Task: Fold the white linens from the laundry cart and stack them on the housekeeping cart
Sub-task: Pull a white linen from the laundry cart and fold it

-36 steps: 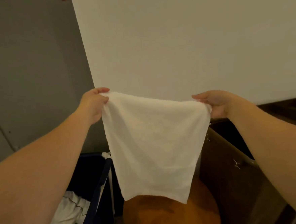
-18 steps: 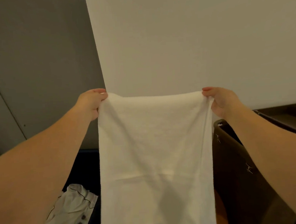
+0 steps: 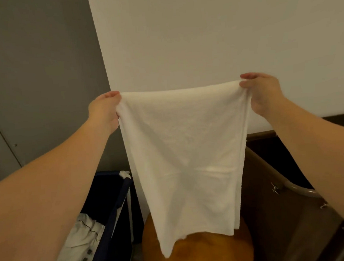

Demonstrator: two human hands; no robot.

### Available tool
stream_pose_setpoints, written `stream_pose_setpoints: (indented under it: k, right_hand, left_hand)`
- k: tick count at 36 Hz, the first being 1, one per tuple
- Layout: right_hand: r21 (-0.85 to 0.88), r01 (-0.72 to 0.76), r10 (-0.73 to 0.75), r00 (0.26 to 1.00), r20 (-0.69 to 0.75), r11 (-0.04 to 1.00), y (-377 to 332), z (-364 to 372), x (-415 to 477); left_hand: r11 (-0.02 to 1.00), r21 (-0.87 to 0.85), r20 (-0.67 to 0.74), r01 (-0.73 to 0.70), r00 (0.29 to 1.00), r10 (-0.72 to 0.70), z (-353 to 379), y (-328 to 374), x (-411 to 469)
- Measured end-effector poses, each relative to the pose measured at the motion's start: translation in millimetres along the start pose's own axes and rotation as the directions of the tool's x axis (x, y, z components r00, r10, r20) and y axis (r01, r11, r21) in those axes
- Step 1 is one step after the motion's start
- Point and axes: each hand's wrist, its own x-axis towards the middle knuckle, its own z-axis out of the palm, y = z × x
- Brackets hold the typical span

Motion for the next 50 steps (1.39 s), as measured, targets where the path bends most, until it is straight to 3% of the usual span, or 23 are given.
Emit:
stream_pose_setpoints:
  k: [7,11,18,30,38,41,50]
  right_hand:
    - [0.018,0.001,-0.001,1.0,-0.02,1.0,-1,1,-2]
    - [0.008,-0.001,0.001,1.0,-0.026,1.0,-4,-3,-3]
    - [-0.191,0.048,-0.056,0.998,-0.034,0.98,-16,-12,-3]
    - [-0.255,0.029,-0.045,0.997,-0.056,0.967,1,-36,3]
    - [-0.288,-0.106,0.1,0.994,-0.038,0.952,32,-48,21]
    - [-0.229,-0.188,0.182,0.982,-0.048,0.955,52,-45,36]
    - [-0.204,-0.367,0.345,0.929,-0.136,0.907,157,-20,104]
  left_hand:
    - [0.988,-0.013,0.092,0.157,0.984,-0.155,-2,4,-4]
    - [0.997,0.019,0.019,0.07,0.997,-0.07,0,8,-7]
    - [0.995,0.054,-0.045,-0.083,0.995,0.086,11,11,-18]
    - [0.967,0.211,-0.069,-0.14,0.985,0.158,23,4,-27]
    - [0.993,0.113,-0.069,0.02,0.998,-0.012,23,-37,-16]
    - [0.994,0.089,-0.051,0.065,0.997,-0.061,28,-57,-2]
    - [0.977,0.1,-0.028,0.191,0.982,-0.189,42,-159,87]
